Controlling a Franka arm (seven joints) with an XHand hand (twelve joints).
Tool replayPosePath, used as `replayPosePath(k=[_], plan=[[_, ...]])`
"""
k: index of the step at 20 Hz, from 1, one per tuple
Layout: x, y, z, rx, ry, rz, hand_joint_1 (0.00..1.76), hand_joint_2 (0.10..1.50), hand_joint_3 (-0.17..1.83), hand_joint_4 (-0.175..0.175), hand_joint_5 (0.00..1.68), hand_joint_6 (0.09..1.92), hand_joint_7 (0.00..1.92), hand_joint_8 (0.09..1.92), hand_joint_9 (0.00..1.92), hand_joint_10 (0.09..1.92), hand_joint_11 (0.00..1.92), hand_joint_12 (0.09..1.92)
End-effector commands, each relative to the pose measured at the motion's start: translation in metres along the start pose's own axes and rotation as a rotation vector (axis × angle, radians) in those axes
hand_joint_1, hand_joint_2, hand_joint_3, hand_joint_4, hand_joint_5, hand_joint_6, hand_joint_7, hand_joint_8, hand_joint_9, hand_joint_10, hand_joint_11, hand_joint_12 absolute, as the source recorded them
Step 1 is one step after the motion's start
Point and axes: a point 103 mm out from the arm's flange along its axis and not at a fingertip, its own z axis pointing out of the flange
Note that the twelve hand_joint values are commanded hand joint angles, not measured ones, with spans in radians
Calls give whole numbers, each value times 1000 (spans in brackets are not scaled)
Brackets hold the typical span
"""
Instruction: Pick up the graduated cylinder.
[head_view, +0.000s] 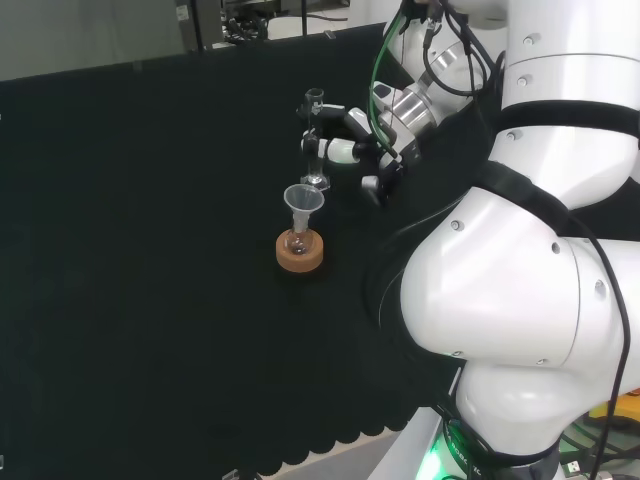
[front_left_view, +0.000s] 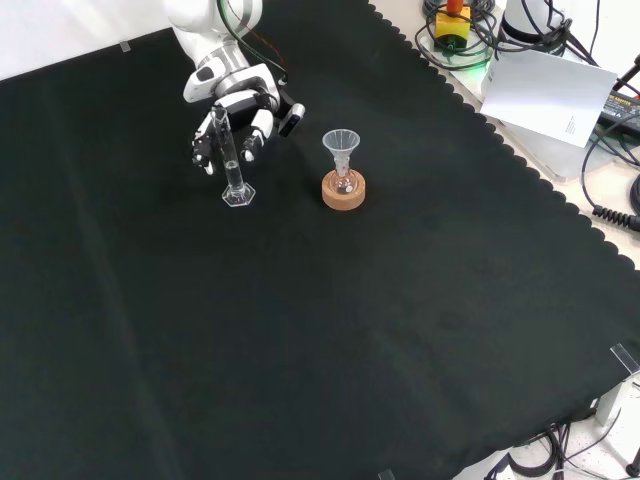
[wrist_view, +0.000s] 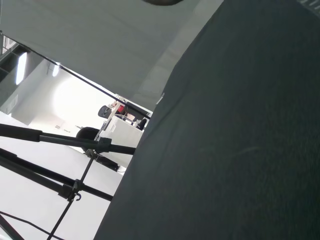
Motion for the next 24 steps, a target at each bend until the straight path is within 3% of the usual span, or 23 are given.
replayPosePath(k=[1,15,24], plan=[[-2,0,2,-7,7,0,1062,1045,-175,3,671,107,632,515,815,441,503,1243],[4,1,0,-46,31,-35,1080,1054,-175,0,673,148,649,492,859,389,586,1198],[4,2,1,-58,42,-28,1096,1065,-175,-3,669,180,652,493,881,367,629,1164]])
